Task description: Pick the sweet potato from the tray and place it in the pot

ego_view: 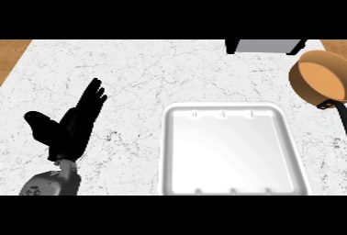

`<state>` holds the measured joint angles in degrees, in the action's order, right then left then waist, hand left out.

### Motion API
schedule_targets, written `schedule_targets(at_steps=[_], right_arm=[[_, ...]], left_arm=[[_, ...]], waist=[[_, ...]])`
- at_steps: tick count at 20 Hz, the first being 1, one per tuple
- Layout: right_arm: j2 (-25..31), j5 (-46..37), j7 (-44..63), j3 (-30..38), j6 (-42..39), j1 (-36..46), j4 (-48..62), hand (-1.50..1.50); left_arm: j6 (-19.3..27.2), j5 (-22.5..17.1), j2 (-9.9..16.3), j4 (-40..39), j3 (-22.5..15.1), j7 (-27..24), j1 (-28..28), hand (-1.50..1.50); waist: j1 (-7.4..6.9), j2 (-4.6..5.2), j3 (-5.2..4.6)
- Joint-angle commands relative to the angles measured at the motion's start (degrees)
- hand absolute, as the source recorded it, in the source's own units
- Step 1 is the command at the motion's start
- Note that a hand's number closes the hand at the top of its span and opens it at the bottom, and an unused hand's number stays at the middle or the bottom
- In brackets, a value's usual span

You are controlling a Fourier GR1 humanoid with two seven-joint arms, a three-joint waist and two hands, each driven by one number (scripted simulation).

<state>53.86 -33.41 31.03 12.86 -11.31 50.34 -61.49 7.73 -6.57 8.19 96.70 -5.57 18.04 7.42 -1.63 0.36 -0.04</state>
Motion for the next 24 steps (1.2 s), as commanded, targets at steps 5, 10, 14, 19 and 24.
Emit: schedule_targets(at_steps=[5,10,14,19,24], right_arm=[[-5.51,-3.48,-9.99,-3.07,3.62,3.67,17.57,1.50],[-11.16,0.94,-1.99,2.48,5.98,6.96,22.32,-1.50],[-11.05,4.09,-8.11,7.37,9.24,8.33,30.30,-1.50],[-9.92,7.27,-14.70,13.08,19.20,9.56,28.96,-1.50],[-7.85,9.41,-20.27,17.76,27.58,7.68,28.41,-1.50]], left_arm=[[-0.65,-0.89,0.36,0.14,1.59,2.08,2.43,0.00],[-1.34,-0.02,0.38,-0.29,1.18,-0.64,-0.46,0.00],[-1.49,-0.01,0.32,-2.29,2.17,-1.34,1.73,0.00],[-1.62,0.07,-0.93,-0.66,0.34,-0.78,-1.02,0.00],[-0.65,0.62,-0.46,2.62,0.50,2.03,-0.57,0.00]], waist=[[-0.38,0.35,0.08],[0.15,-0.06,0.03],[-0.15,0.32,0.09],[-0.26,0.26,0.14],[0.43,-0.05,0.14]])
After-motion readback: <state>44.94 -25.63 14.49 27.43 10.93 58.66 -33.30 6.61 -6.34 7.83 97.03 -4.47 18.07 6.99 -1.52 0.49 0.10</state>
